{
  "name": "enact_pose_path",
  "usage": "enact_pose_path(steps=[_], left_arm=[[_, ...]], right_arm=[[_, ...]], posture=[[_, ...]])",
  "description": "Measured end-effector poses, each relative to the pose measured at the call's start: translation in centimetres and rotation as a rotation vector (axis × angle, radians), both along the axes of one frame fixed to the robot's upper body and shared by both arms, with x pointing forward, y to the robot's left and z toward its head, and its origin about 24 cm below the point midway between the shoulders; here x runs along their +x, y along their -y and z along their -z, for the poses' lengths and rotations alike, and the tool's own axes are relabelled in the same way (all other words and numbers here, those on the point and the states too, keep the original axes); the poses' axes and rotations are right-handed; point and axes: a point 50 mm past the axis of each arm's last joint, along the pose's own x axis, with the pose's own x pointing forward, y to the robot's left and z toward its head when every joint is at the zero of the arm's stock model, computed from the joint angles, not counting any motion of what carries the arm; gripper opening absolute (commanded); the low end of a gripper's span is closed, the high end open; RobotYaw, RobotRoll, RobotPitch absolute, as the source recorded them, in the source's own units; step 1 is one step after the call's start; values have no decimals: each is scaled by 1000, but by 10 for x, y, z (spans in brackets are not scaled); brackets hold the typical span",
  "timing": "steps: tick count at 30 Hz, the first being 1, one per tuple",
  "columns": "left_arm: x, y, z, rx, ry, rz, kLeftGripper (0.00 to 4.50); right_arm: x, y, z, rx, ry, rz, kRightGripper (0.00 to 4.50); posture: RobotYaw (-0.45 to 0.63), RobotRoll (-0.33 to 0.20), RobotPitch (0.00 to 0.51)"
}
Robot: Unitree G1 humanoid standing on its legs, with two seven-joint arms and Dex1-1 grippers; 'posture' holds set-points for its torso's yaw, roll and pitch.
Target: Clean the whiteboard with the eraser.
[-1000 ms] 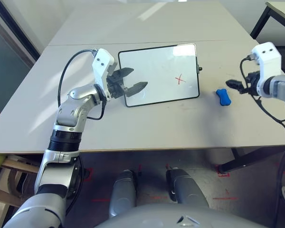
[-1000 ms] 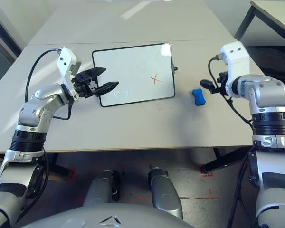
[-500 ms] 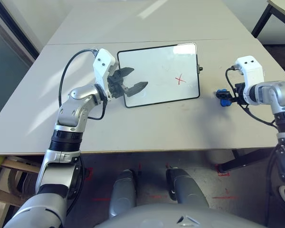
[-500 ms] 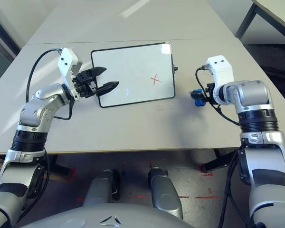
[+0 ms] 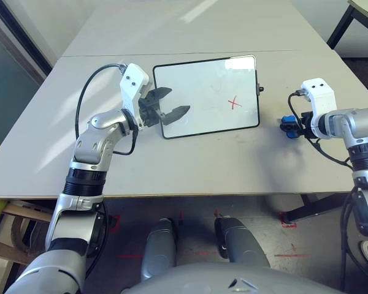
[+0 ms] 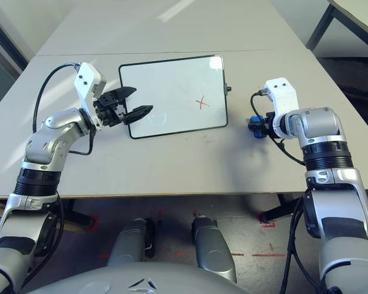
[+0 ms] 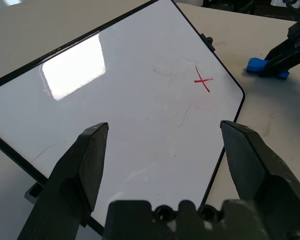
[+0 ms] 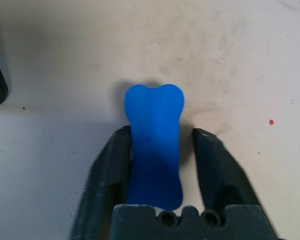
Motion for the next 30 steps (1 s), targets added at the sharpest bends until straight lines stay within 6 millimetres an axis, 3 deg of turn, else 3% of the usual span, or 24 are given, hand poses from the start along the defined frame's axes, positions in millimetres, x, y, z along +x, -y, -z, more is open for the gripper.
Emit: enact_pose_path(steps=[3,5,10,14,17,24,30], left_arm=[[0,0,0,0,2,0,4500],[0,0,0,0,4,0,4500],[1,0,-3,1,13,1,4500],[1,0,-4,3,17,-1,4500],[2,-1,-5,4,21,0,4500],[6,-5,-8,19,29,-15,4500],[5,-6,-12,40,50,-4,4500]], right_arm=[[0,-2,-1,-1,6,-9,516],[-1,-3,-2,-3,12,-20,251],[0,-8,-22,-111,122,-156,248],[-1,-14,-53,-391,268,-370,248],[-4,-27,-65,-572,314,-556,248],[-6,-71,-77,-755,354,-849,245],[1,-97,-67,-778,364,-929,239]], posture=[[-157,0,114],[-157,0,114],[-162,0,112],[-171,0,108],[-181,0,106],[-177,0,103],[-157,0,100]])
